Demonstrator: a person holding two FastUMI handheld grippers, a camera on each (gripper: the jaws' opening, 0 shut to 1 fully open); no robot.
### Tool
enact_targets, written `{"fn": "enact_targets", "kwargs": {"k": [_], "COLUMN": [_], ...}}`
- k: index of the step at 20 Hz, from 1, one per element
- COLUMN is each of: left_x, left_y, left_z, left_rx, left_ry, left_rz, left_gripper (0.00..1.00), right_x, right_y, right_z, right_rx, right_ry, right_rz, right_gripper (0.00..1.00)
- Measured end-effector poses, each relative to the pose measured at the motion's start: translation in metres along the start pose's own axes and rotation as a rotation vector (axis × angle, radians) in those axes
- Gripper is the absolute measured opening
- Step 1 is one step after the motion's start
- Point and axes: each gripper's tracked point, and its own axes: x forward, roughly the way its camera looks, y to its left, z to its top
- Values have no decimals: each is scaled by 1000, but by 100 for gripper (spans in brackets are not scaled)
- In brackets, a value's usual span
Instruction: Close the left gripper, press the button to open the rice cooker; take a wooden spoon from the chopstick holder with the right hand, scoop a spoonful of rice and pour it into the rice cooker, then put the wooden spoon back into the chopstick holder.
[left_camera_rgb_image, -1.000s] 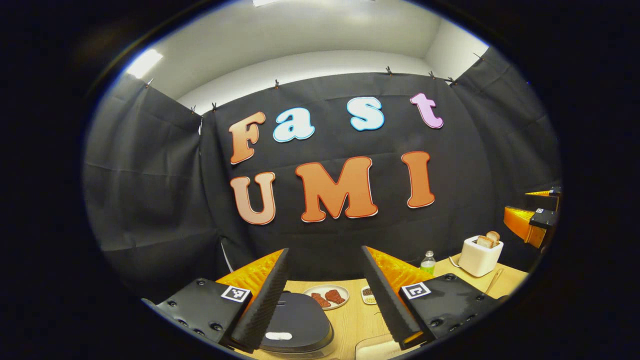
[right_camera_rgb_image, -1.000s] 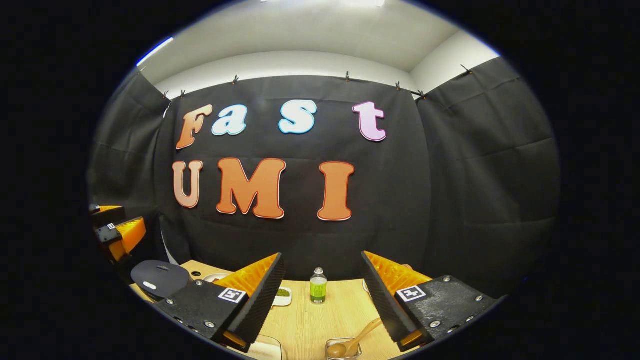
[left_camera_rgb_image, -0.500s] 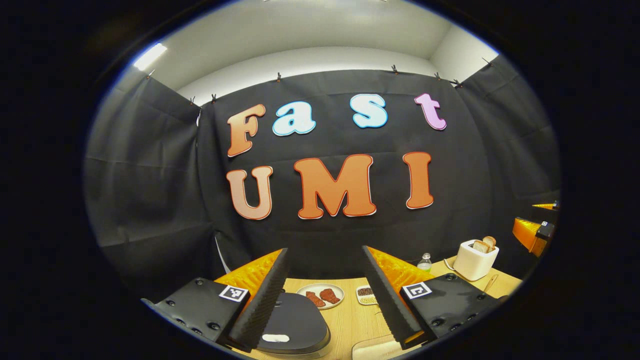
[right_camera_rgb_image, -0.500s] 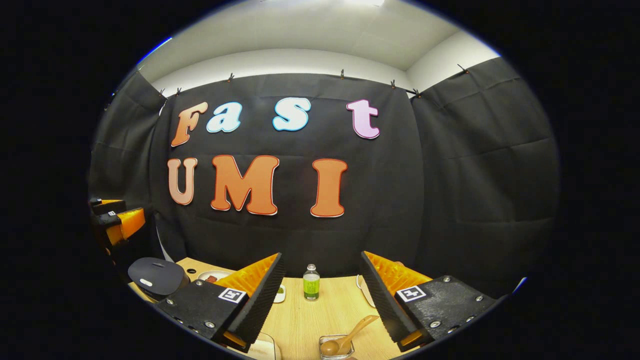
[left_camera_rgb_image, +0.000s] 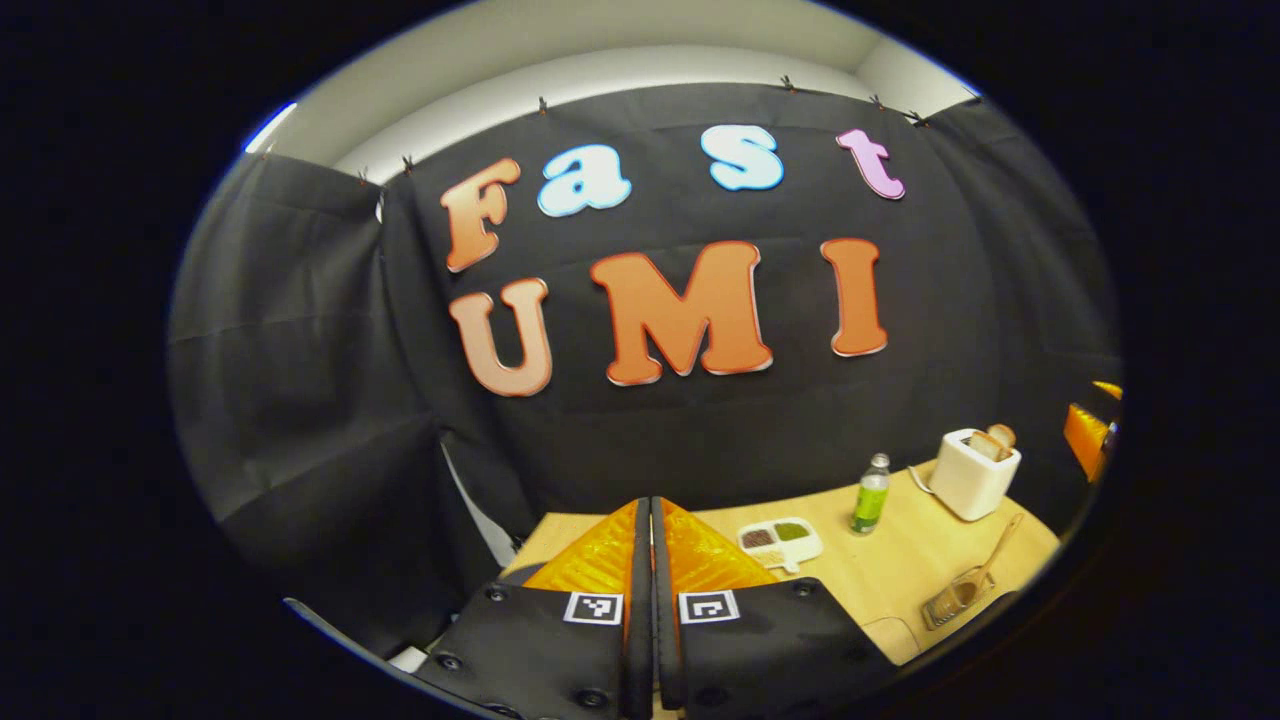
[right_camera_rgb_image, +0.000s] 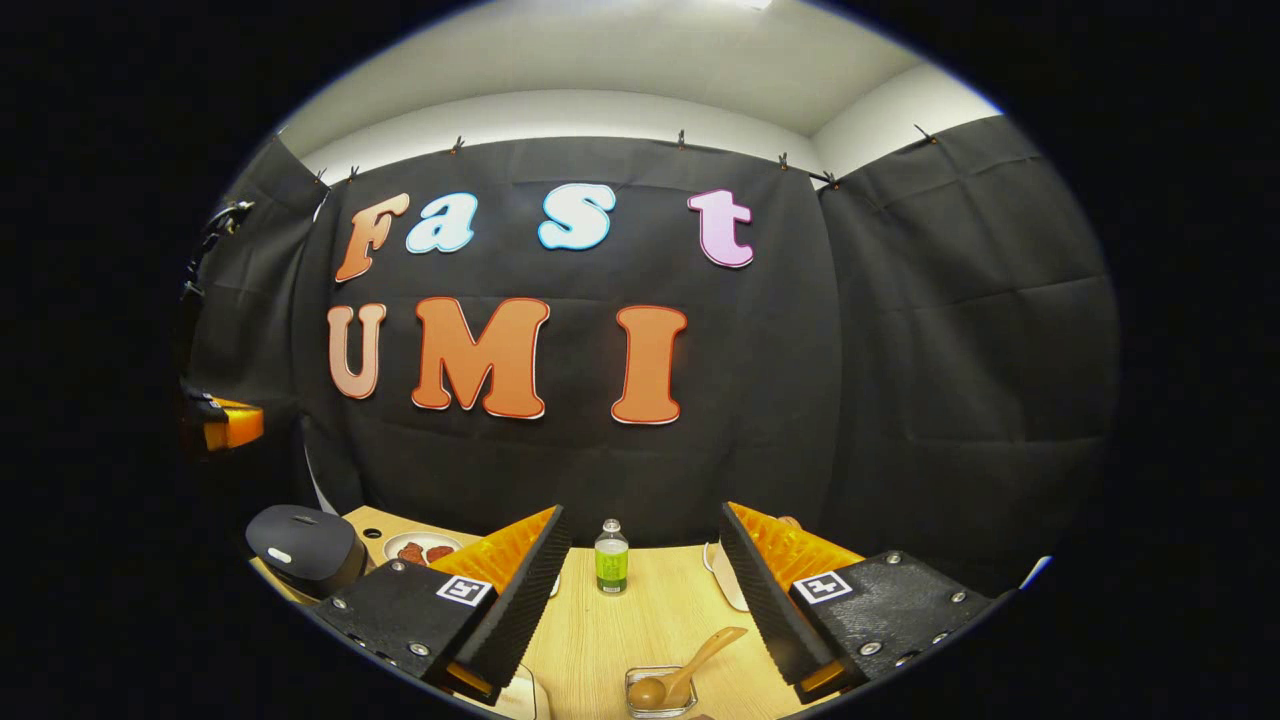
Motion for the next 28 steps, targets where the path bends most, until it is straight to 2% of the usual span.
{"fn": "enact_targets", "kwargs": {"k": [1, 3, 5, 10, 12, 13, 14, 16, 22, 23, 25, 26, 28], "left_x": [4, 16, 23, 21, 15, 14, 11, 8, 1, 6, 6, 5, 4], "left_y": [13, 20, 35, 68, 65, 66, 68, 73, 71, 74, 76, 74, 75], "left_z": [-17, -38, -62, -122, -146, -157, -166, -183, -216, -218, -218, -219, -218], "left_rx": [-36, -130, -194, -262, -311, -332, -347, -377, -451, -451, -463, -463, -435], "left_ry": [61, 196, 349, 671, 796, 848, 894, 973, 1087, 1063, 1048, 1050, 1022], "left_rz": [29, 9, 28, 77, 74, 76, 79, 93, 98, 98, 97, 90, 85], "left_gripper": [7, 5, 5, 5, 5, 0, 5, 5, 5, 1, 9, 5, 5], "right_x": [0, 0, -2, -5, -7, -8, -9, -11, -16, -15, -17, -18, -19], "right_y": [-1, -3, -9, -24, -30, -32, -35, -38, -42, -44, -48, -48, -51], "right_z": [-2, -5, -9, -26, -33, -35, -37, -42, -58, -61, -68, -70, -73], "right_rx": [-7, -20, -31, -31, -29, -28, -29, -31, -19, -15, -6, 4, 18], "right_ry": [4, 9, 17, 61, 78, 85, 90, 99, 139, 150, 168, 177, 188], "right_rz": [-1, -7, -22, -66, -83, -90, -97, -111, -134, -138, -153, -157, -161], "right_gripper": [94, 92, 92, 96, 94, 94, 94, 94, 94, 94, 94, 94, 94]}}
